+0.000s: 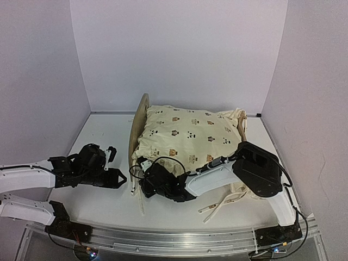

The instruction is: Set up the pet bed

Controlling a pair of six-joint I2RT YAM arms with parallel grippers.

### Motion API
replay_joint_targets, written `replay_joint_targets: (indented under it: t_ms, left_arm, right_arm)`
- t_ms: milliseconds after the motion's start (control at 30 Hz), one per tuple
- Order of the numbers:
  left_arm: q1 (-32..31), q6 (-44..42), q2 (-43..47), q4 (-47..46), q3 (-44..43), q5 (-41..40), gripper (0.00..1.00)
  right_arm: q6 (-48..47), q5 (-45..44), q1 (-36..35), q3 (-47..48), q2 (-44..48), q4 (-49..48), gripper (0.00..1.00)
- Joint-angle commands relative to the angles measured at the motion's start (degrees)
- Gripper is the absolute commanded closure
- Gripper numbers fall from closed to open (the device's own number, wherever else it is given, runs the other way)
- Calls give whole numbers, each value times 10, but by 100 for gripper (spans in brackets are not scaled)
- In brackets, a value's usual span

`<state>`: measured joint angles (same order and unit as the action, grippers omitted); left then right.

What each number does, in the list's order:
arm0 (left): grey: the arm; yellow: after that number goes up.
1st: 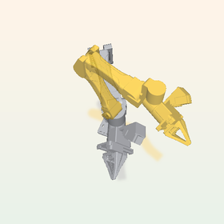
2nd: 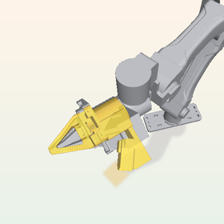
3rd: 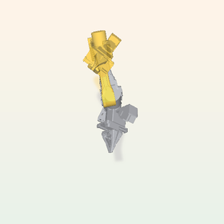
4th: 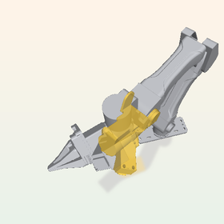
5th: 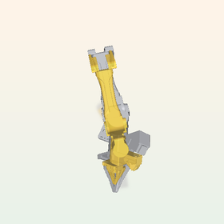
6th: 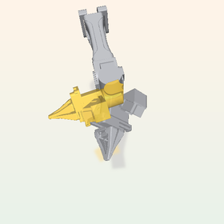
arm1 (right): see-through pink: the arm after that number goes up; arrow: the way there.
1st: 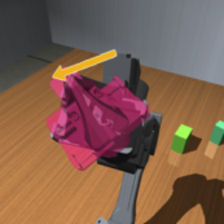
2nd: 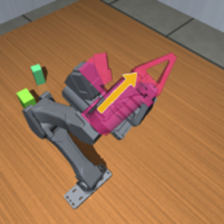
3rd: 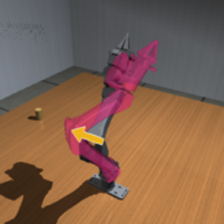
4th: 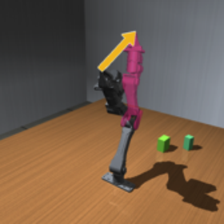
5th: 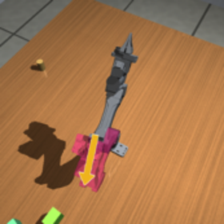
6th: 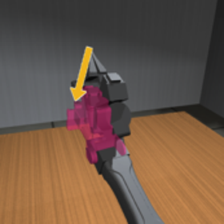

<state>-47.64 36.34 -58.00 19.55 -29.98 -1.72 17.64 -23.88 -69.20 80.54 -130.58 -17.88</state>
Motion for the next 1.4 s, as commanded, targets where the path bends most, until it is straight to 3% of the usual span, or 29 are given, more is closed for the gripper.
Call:
replay_joint_targets:
  t_ms: [0,333,567,733,1033,1267,1367]
  left_arm:
    - [-2,5,9,-4,-4,-11,55]
    - [-2,1,28,6,-2,-6,55]
    - [-2,-3,32,5,-1,-1,56]
    - [-2,-3,36,4,-1,0,55]
    - [-2,-5,31,-3,2,4,55]
    - [-2,-5,23,-5,-3,3,55]
    - [-2,-4,18,-10,-1,5,55]
  right_arm:
    - [20,-72,-3,21,-28,-26,59]
    - [0,-184,-32,50,-73,-15,63]
    - [14,-209,-55,61,-75,71,64]
    - [44,-235,-73,32,-29,143,64]
    - [140,-192,-76,-57,82,196,62]
    - [152,-159,-72,-83,138,186,48]
    - [170,-125,-59,-104,141,161,47]
